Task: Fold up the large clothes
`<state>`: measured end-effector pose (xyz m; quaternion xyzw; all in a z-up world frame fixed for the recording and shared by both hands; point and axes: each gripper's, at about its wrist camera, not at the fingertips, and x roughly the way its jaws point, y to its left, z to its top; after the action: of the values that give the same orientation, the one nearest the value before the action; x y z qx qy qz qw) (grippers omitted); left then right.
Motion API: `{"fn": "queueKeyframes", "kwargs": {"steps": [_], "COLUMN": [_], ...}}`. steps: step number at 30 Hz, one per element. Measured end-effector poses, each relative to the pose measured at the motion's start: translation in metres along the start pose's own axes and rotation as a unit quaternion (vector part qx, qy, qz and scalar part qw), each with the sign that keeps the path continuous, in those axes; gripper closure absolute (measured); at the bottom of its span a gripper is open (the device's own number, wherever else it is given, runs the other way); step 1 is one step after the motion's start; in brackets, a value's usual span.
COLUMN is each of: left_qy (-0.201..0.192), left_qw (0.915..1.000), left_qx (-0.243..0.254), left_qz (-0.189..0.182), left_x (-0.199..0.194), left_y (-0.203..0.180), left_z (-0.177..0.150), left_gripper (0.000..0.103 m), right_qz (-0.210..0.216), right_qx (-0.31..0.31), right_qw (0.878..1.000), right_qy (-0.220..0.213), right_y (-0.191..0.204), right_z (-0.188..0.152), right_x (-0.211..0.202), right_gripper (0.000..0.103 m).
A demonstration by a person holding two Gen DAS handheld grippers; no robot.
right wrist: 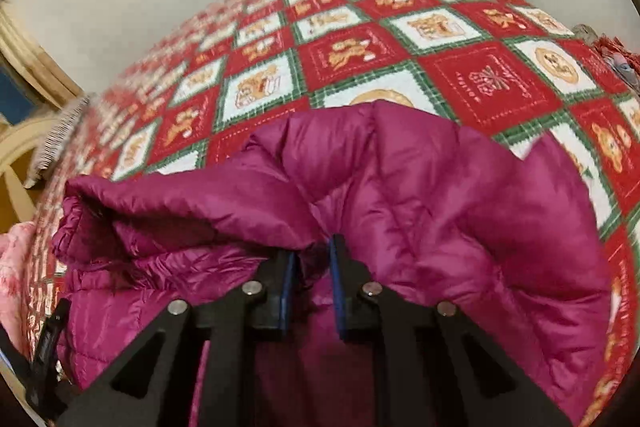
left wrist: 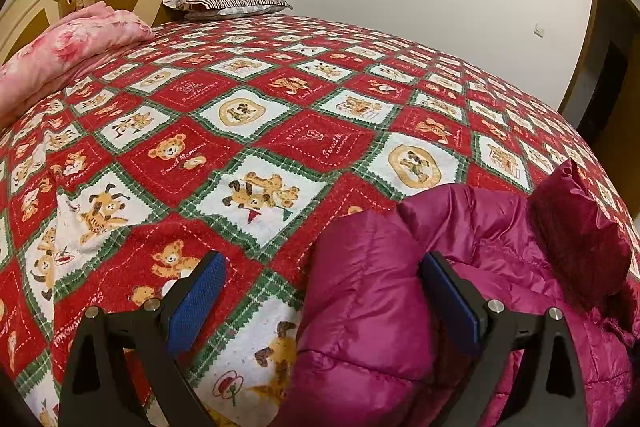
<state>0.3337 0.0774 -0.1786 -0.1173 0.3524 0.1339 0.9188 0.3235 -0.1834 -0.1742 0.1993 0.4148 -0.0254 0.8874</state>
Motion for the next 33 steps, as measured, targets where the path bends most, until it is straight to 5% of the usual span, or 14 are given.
{"fn": "queueKeyframes", "kwargs": {"steps": [8,12,16,19,21,22,23,30,33], "left_qy": [-0.002,-0.030,0.024,0.088,0.098,0.114,0.133,0.083,0.098], "left_qw": [0.9992,0.9900,0.9748,0.9760,0.9794,0.9788,0.9771,0.9827,0.9834], "left_qx": [0.004,0.042,0.144,0.163,0.146,0.136,0.126,0.100,0.091], "left_qz": [-0.040,-0.131,-0.168,-0.115,-0.100,-0.103,-0.109,-0.133,-0.124], "left_x": [-0.021,-0.059,-0.050,-0.012,0.001,0.006,0.012,-0.027,-0.018], "left_y": [-0.005,-0.048,-0.132,-0.168,-0.168,-0.164,-0.159,-0.130,-0.128], "left_z": [0.011,0.034,0.048,0.038,0.033,0.030,0.027,0.010,-0.001], "left_gripper": [0.005,0.005,0.005,0.007,0.045,0.075,0.087,0.095,0.095], "right_qz": [-0.054,-0.049,-0.046,-0.044,-0.042,-0.040,-0.037,-0.032,-0.030], "right_qx": [-0.055,-0.053,-0.051,-0.050,-0.049,-0.047,-0.044,-0.040,-0.037], "right_qw": [0.996,0.996,0.996,0.996,0.997,0.997,0.997,0.997,0.997], "right_qy": [-0.043,-0.047,-0.049,-0.051,-0.052,-0.053,-0.053,-0.053,-0.053], "right_y": [0.021,0.019,0.017,0.015,0.015,0.015,0.014,0.012,0.012], "right_z": [-0.009,-0.011,-0.013,-0.014,-0.014,-0.014,-0.014,-0.014,-0.014], "right_x": [0.000,0.000,-0.001,-0.002,-0.003,-0.003,-0.003,-0.003,-0.003], "right_gripper": [0.086,0.085,0.084,0.084,0.084,0.084,0.084,0.084,0.084]}}
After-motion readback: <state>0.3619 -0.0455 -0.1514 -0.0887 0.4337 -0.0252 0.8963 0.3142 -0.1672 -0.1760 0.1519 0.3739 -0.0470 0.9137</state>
